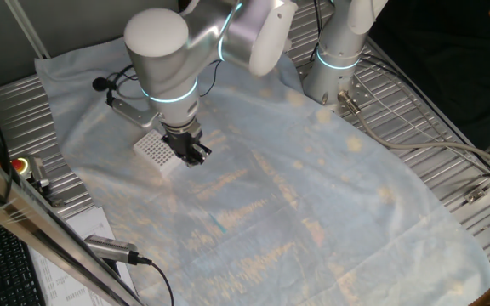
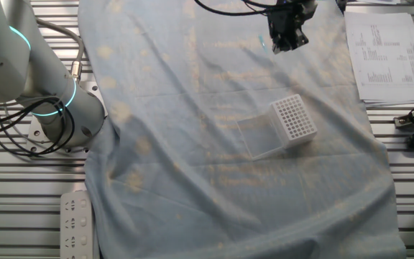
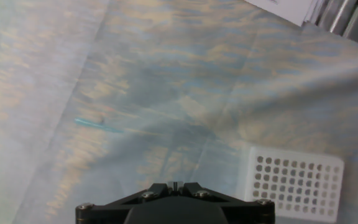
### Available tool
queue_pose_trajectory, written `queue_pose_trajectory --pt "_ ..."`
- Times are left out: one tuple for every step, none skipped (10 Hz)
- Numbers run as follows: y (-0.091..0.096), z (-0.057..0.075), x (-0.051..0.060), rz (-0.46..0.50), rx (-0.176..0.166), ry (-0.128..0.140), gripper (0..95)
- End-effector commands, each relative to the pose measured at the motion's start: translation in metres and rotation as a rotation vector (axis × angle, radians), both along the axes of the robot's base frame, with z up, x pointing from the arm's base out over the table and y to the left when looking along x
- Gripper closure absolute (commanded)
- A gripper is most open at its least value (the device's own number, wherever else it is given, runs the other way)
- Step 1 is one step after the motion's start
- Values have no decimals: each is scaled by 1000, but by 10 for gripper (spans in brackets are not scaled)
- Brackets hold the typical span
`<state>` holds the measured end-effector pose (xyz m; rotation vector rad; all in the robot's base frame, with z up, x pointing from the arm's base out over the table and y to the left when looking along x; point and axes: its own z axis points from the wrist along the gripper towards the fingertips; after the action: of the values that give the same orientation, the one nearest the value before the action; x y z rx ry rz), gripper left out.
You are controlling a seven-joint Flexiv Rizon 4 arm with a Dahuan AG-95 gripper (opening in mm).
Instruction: Insert a medium pipette tip into the holder for medium pipette tips
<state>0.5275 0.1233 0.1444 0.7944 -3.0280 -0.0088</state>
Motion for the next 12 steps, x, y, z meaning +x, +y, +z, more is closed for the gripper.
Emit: queue_pose_trajectory --pt "1 -1 1 41 -2 5 950" --pt "0 -1 1 41 -3 5 950" --pt "-1 -1 0 64 -2 12 950" --pt "-1 -1 0 75 -2 14 950" --pt "-1 -1 0 244 18 4 950" --pt "-1 -1 0 331 27 -4 950" --pt "-1 -1 0 486 26 -7 950" --pt "-1 -1 0 559 51 -18 950" --pt "0 -3 0 629 71 -24 950" --pt "10 -5 1 665 69 -24 950" --pt "19 -8 1 685 72 -26 950" --pt "38 -15 0 721 77 -30 950"
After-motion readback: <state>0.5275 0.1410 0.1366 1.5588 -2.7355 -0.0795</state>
